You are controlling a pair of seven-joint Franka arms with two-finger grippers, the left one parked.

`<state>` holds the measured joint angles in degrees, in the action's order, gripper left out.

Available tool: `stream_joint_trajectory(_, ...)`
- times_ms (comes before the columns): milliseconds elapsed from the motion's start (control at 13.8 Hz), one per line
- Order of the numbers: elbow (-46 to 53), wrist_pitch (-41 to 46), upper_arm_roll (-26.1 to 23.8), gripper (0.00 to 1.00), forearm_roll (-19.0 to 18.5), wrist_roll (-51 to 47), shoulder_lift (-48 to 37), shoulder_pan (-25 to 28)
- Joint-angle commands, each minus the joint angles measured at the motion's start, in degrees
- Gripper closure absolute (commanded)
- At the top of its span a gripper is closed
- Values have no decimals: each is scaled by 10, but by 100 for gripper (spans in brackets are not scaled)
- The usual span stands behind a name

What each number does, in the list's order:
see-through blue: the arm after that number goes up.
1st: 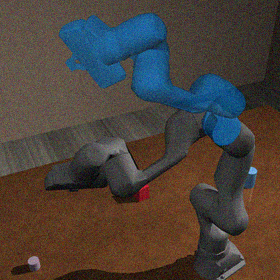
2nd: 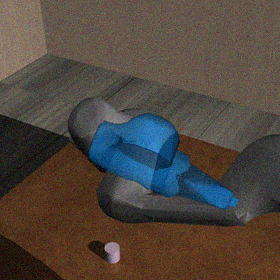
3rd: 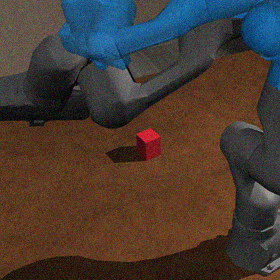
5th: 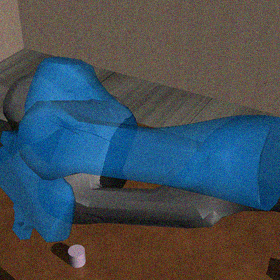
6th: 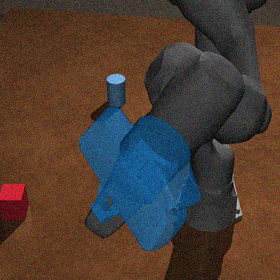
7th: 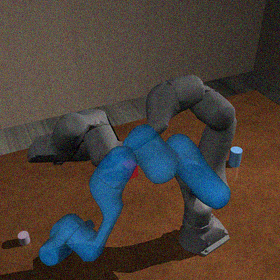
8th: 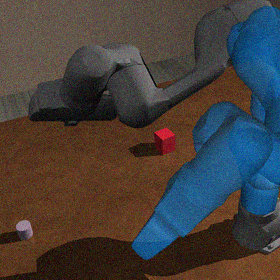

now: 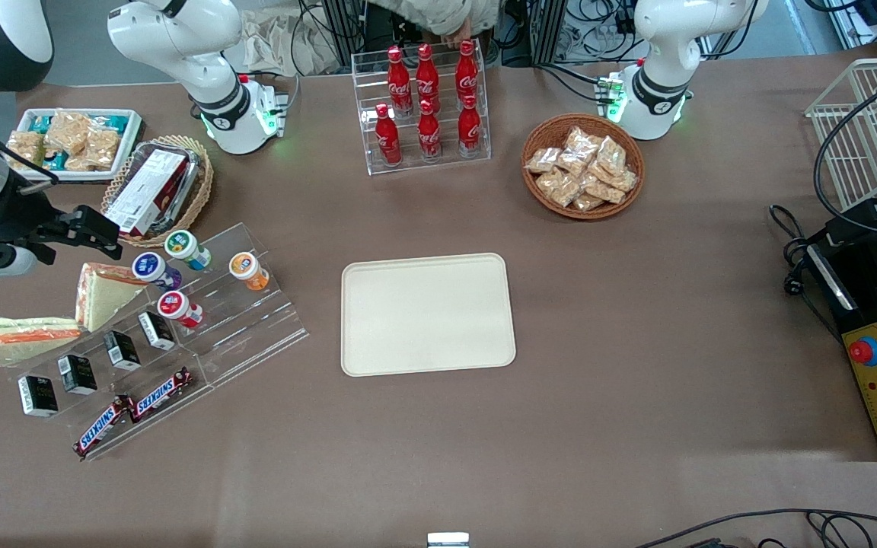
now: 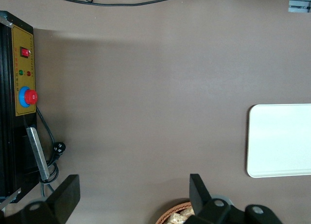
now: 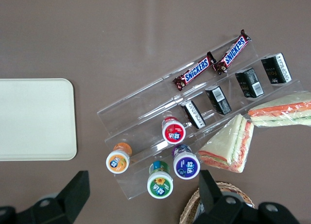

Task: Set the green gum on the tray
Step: 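Move the right gripper over the acrylic rack toward the green gum jar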

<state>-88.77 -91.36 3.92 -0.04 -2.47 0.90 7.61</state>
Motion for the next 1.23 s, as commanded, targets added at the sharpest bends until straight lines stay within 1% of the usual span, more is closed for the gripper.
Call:
stream_joint_trajectory(0, 6, 7, -4, 0, -3, 4, 2, -6)
stream_joint_trajectory(363, -1, 14, -2, 0, -9, -7, -5, -7)
stream_joint_trajectory(435, -1, 20, -1, 0, -9, -48, -8, -9)
stream_joint_trajectory(653, -1, 62, -6, 0, -6, -278, -10, -7)
stream_joint_trajectory(798, -1, 90, -8, 0, 2, -391, -17, -7)
stream_joint_trajectory(871, -1, 98, -8, 1, 5, -415, -18, -7)
stream_joint_trajectory(1016, -21, 98, -6, 0, 6, -416, -30, -8)
stream_joint_trajectory(1161, -81, 68, -6, 0, 6, -414, -66, -7)
